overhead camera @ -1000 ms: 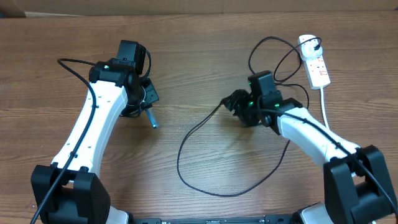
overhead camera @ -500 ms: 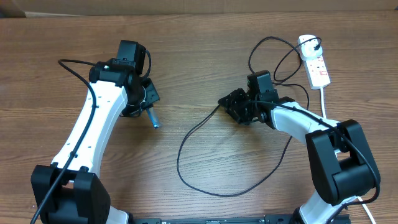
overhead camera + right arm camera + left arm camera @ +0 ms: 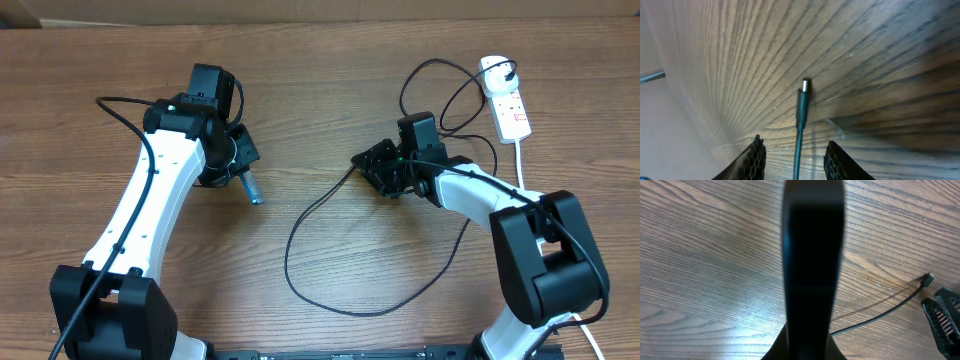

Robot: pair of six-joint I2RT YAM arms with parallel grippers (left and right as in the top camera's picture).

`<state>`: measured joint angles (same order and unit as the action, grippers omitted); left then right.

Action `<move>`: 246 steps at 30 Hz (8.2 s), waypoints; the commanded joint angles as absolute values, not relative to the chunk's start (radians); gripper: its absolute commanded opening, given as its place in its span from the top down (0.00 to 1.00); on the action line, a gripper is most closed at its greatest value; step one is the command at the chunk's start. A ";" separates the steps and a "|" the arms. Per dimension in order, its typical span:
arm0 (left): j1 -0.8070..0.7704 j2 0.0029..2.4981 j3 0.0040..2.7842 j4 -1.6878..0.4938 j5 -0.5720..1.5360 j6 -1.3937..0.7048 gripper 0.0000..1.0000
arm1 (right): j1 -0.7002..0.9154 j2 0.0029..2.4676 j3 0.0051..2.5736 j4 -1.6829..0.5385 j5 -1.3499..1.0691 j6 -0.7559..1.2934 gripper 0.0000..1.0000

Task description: Plug charger to phone and switch on socket

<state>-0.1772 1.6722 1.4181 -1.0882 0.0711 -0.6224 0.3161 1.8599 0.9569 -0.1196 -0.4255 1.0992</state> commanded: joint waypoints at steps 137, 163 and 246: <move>0.049 1.615 1.605 -0.994 1.468 -0.434 0.96 | 0.450 1.500 0.963 0.423 -1.370 1.232 0.96; 0.032 1.615 1.605 -0.990 1.472 -0.442 0.96 | 0.450 1.500 0.963 0.681 -1.335 1.443 0.96; 0.032 1.615 1.605 -0.998 1.564 -0.471 0.96 | 0.450 1.500 0.963 0.733 -1.160 1.391 0.96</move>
<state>0.0410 1.6409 1.5867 -0.9901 1.4601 -0.4648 0.4541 1.5116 0.9592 0.7326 -1.2743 1.3876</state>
